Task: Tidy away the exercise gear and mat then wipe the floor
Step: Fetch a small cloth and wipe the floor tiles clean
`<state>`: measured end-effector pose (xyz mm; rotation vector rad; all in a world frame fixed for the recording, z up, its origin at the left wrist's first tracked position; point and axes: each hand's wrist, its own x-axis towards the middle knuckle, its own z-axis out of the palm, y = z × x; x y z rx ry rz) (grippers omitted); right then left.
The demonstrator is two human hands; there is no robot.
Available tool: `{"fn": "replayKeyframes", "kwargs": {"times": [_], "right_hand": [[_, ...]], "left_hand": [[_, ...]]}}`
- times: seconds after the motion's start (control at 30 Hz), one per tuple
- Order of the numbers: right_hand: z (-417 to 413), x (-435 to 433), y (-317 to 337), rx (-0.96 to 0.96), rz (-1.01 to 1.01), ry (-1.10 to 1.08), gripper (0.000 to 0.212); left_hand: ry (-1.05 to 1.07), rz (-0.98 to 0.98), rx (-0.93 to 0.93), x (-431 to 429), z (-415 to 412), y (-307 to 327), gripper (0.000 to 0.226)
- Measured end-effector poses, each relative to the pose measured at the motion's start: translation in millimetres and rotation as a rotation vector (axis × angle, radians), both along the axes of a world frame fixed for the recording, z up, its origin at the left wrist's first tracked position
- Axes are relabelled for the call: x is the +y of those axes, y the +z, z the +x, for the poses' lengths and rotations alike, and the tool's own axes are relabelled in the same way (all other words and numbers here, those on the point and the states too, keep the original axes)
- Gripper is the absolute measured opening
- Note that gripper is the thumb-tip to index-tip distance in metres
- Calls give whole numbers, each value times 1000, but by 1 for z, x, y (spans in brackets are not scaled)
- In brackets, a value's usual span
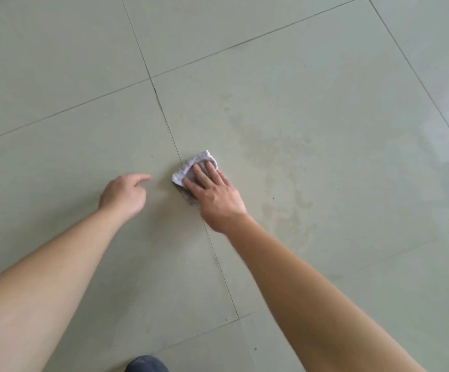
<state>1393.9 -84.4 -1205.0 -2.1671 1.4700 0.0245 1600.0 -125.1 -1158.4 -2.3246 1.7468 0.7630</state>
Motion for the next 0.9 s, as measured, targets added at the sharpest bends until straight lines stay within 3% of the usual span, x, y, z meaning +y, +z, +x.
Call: {"fn": "replayKeyframes", "kwargs": {"times": [0.07,0.23,0.3,0.37,0.53,0.67,0.73,0.83,0.9], "right_hand": [[-34,-18,-2,19,-54,-1,62],[-120,-81,0,159,2,-686,65],[-111,-99,-4,192,26,-795,67],[-75,-108,-8,191,-30,-732,69],[46,-87,-15,66,-108,-219,64],[12,-101,-8,58,-121,19,62],[-39,-119,-2,146,-92,-153,63],[-110,-132,13,248,54,-579,57],[-127,-138,19,272,78,-691,56]], "left_hand": [[-31,-96,-27,-25,3,-2,52],[-215,-219,-86,-78,6,-30,54],[-252,-181,-132,-90,6,-45,55],[-279,-154,-123,-92,10,-60,55],[-341,-170,-107,-93,21,-64,56],[-375,-79,-75,-106,28,-51,64],[-378,-35,-71,-106,28,-49,67],[-367,-12,-52,-105,26,-48,67],[-359,-16,-51,-104,26,-50,68]]}}
